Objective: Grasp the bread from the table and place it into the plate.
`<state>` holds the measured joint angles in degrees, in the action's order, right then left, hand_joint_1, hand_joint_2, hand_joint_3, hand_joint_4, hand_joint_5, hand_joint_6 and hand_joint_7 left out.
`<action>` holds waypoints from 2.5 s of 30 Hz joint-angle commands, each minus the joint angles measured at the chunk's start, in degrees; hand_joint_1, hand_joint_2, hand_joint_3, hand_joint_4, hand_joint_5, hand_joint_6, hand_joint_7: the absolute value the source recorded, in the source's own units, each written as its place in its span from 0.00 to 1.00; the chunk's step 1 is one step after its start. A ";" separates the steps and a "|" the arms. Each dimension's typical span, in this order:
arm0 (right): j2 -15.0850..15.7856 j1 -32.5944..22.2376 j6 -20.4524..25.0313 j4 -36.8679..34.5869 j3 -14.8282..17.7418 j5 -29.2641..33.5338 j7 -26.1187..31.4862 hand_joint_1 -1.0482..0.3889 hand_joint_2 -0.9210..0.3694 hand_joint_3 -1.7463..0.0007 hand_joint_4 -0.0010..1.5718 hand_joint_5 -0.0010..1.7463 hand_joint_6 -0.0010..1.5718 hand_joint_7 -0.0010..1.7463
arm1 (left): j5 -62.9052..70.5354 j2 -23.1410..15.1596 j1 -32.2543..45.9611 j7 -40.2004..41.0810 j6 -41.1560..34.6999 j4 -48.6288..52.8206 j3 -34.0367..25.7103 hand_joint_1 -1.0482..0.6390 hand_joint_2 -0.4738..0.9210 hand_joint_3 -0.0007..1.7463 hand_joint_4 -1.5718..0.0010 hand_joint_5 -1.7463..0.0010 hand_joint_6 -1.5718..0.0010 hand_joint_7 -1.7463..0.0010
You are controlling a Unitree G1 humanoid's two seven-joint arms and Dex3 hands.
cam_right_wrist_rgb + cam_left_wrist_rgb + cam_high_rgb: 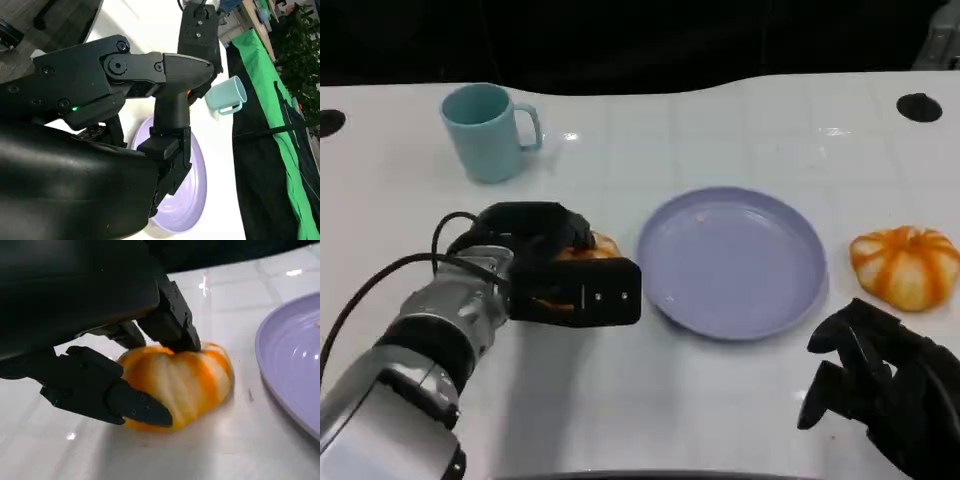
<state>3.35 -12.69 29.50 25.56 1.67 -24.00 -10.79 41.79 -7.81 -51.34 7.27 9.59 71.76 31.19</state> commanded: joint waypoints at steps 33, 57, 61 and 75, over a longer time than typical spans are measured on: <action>0.56 0.31 -0.35 -0.82 0.79 -0.30 -0.44 0.43 0.00 0.77 0.40 1.00 0.31 0.92 | -9.47 2.15 -0.09 6.79 1.09 -13.14 -8.12 0.51 0.87 0.35 0.45 0.00 0.55 0.15; -0.17 -0.21 -0.18 -0.01 0.45 -0.36 0.20 0.43 0.00 0.77 0.39 1.00 0.30 0.93 | -6.42 11.33 -6.67 -2.33 0.31 -11.14 -2.75 0.41 1.00 0.12 0.53 0.00 0.43 0.67; -0.03 -0.35 -0.79 -0.07 0.21 -0.11 -0.32 0.43 0.00 0.76 0.39 1.00 0.29 0.93 | -6.60 12.55 -7.77 -2.20 0.82 -8.10 -2.55 0.41 1.00 0.14 0.51 0.00 0.43 0.73; -0.17 -0.65 -0.64 0.58 -0.26 0.14 0.03 0.43 0.00 0.76 0.39 1.00 0.29 0.93 | -7.36 13.92 -10.03 -6.94 1.14 -2.86 -2.06 0.41 1.00 0.08 0.69 0.20 0.59 0.94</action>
<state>2.84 -13.05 29.51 25.48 1.31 -23.92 -10.90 34.93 6.71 -59.99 1.82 9.84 68.34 29.20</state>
